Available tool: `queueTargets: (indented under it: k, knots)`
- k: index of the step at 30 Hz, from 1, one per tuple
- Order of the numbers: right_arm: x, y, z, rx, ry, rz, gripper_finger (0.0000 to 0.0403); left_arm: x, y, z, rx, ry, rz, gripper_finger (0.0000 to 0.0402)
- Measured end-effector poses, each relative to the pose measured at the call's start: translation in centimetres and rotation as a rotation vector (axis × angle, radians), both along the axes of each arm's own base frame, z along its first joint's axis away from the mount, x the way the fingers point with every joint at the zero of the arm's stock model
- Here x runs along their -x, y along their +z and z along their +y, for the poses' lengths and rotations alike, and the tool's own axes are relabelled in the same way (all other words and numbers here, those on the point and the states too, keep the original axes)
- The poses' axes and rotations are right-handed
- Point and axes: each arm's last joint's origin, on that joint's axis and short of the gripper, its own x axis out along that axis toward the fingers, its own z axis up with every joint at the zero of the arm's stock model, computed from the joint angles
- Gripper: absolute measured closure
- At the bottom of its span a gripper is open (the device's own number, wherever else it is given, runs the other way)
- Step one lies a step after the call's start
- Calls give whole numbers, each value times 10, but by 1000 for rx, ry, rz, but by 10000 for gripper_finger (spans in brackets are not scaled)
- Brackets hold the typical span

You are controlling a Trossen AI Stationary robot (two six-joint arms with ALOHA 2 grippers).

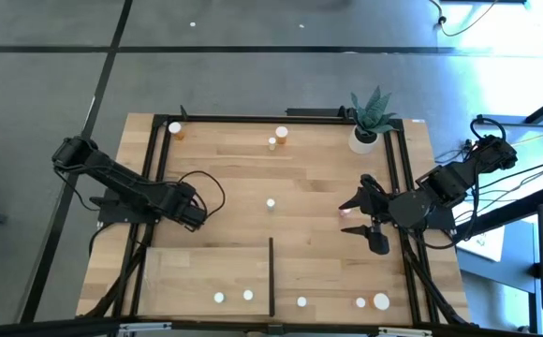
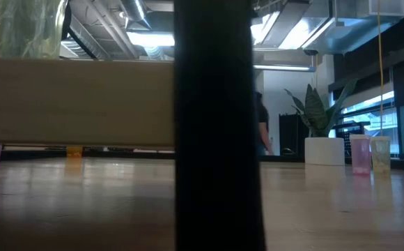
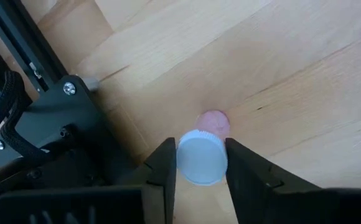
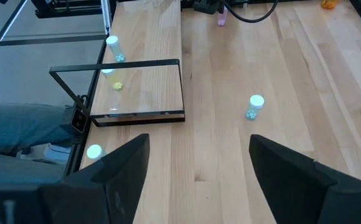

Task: Pick and place medicine bottles onto shelf by color
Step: Put the left pink pill bottle on the shelf

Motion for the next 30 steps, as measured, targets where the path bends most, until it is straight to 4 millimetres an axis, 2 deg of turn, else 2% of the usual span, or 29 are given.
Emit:
queueTargets:
  k: [5,12,18,22,30]
  knots:
    - [0,0,0,0,0,0,125,-5,8,-4,18,-39,-25,306]
    - [0,0,0,22,16,-1,125,-19,45,-26,62,-194,-135,307]
    - [0,0,0,44,33,-3,125,-23,87,-58,112,-352,-301,308]
    - [0,0,0,62,47,-5,125,-24,109,-82,152,-441,-368,308]
    - [0,0,0,65,50,-6,125,-32,129,-136,193,-605,-397,308]
